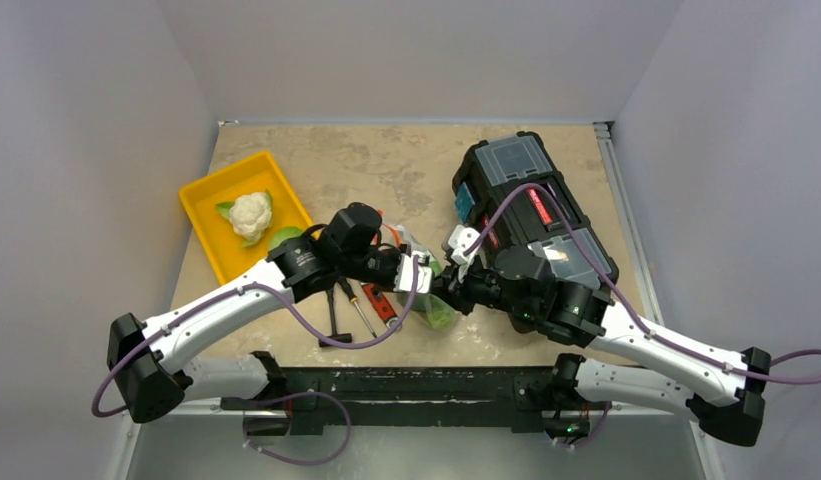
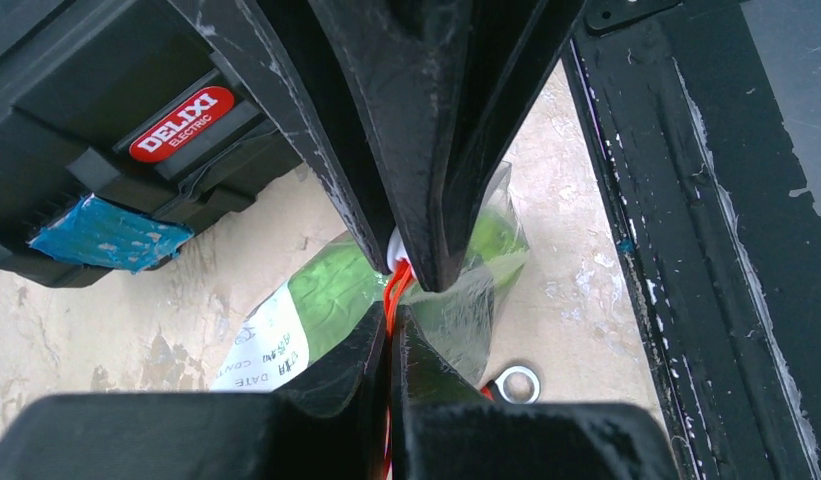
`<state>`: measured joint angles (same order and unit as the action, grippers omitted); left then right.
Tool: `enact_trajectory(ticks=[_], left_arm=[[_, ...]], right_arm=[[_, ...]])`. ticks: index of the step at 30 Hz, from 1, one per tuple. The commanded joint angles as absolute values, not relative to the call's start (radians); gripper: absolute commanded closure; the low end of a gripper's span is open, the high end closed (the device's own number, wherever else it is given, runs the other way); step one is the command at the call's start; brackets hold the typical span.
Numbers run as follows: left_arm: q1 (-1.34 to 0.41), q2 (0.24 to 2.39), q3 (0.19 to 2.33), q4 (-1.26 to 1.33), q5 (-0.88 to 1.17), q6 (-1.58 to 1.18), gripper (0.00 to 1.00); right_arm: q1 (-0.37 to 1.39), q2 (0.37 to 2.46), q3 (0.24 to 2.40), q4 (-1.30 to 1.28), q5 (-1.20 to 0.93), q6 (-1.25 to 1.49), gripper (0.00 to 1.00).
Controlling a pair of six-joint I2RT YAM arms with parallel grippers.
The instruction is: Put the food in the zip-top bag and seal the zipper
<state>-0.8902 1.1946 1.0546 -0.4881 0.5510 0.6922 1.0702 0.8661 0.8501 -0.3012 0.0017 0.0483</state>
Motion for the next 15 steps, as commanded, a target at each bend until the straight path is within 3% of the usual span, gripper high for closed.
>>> enact_trajectory(ticks=[1, 9, 11, 13, 15], left_arm=[[-0.907, 1.163, 1.08, -0.404, 0.701, 0.698, 1.0], [-0.907, 1.16, 1.077, -0.404, 0.713, 0.706, 1.0], [-0.907, 1.161, 1.076, -0.402, 0.704, 0.704, 1.0], [-0.907, 1.161, 1.074, -0.4, 0.69, 0.704, 1.0], [-0.907, 1.16, 1.074, -0.4, 0.676, 0.703, 1.0]], right_arm=[[1.069, 0.914, 0.852, -0.104, -0.056, -0.017, 1.0], [1.068, 0.965, 0.855, -0.051, -0.018, -0.058, 1.0], [1.069, 0.965, 0.875, -0.082, -0.002, -0.04, 0.9], [1.069, 0.964, 0.917, -0.168, 0.04, 0.019, 0.67], [1.069, 0.948, 0.947, -0.273, 0.073, 0.066, 0.59]])
